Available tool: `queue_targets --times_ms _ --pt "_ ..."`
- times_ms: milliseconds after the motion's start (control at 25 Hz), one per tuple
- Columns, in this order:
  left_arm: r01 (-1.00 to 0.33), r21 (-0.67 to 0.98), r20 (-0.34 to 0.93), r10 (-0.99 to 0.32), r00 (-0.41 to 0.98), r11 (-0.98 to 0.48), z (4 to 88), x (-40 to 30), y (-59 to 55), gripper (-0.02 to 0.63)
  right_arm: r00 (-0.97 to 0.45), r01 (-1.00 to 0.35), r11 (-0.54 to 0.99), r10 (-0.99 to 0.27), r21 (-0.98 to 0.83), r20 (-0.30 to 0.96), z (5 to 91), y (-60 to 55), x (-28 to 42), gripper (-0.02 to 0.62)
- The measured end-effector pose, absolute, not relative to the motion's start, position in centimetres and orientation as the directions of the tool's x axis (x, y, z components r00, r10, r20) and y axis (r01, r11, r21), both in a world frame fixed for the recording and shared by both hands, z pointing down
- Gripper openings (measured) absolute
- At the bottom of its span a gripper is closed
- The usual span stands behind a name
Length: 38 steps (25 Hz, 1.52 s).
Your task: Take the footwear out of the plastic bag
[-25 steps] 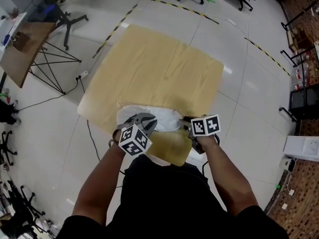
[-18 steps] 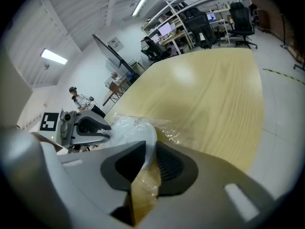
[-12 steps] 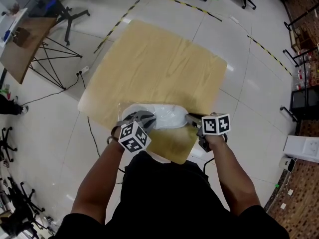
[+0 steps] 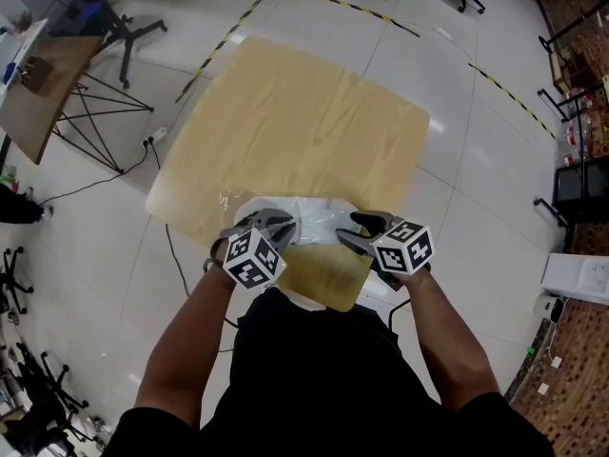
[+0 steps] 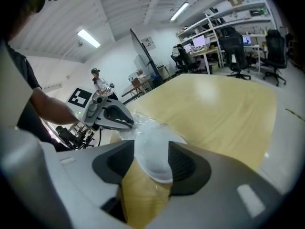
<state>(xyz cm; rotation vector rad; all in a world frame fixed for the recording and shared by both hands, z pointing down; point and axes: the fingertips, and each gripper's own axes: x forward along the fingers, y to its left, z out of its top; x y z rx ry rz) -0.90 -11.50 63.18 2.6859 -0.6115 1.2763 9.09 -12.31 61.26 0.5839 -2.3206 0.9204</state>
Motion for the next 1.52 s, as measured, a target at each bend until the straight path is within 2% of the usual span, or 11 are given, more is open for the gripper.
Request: queue_targets --times_ms 160,240,280,360,440,680,840,880,1000,1120,1520 --pt "-0.401 -0.076 0.761 -0.314 0.568 -0.913 63.1 -0.6 -11.5 0.044 -0.795 -0.529 0.637 -0.142 -0.561 0.589 61.5 -12.4 7.1 0.211" --pt "-0.409 -0.087 0.766 -0.323 0.556 -0.908 63.2 -0.8 -11.7 0.038 -0.819 -0.506 0.627 -0.134 -0.592 0.558 60.9 -12.2 6.5 0.111" --pt "-0.418 -0.092 0.769 -0.331 0.547 -0.904 63.4 -1.0 -11.8 0.034 -0.829 -0.493 0.622 -0.124 -0.609 0.545 60.7 -11.8 6.4 0.082" --pt "-0.442 -0.092 0.771 -0.345 0.536 -0.892 63.5 -1.3 -12.0 0.026 -0.840 -0.472 0.615 -0.094 -0.632 0.535 60.4 -10.9 6.7 0.032" --pt "-0.457 -0.085 0.768 -0.350 0.536 -0.886 63.5 -1.4 -12.1 0.024 -0.834 -0.472 0.615 -0.079 -0.632 0.546 60.4 -10.1 7.6 0.019" --pt "-0.453 -0.076 0.764 -0.344 0.546 -0.888 63.5 -1.5 -11.9 0.021 -0.825 -0.506 0.568 -0.098 -0.649 0.557 60.3 -9.2 10.5 0.002" --pt "-0.452 -0.078 0.762 -0.345 0.547 -0.889 63.5 -1.7 -12.0 0.020 -0.732 -0.662 0.430 -0.199 -0.613 0.651 62.3 -10.6 14.0 0.003" --pt "-0.450 -0.082 0.763 -0.346 0.545 -0.889 63.5 -1.8 -12.0 0.020 -0.720 -0.682 0.392 -0.210 -0.617 0.662 62.9 -10.9 14.2 0.016" --pt "-0.449 -0.088 0.767 -0.348 0.539 -0.889 63.7 -2.0 -11.9 0.020 -0.697 -0.708 0.342 -0.197 -0.618 0.689 64.4 -11.2 13.3 0.112" --pt "-0.448 -0.090 0.769 -0.348 0.537 -0.889 63.6 -1.5 -12.0 0.020 -0.686 -0.720 0.313 -0.194 -0.619 0.701 65.3 -11.5 12.7 0.125" --pt "-0.452 -0.117 0.783 -0.362 0.505 -0.884 64.0 -2.3 -11.9 0.017 -0.697 -0.717 0.269 -0.289 -0.643 0.656 63.3 -13.0 14.8 0.048"
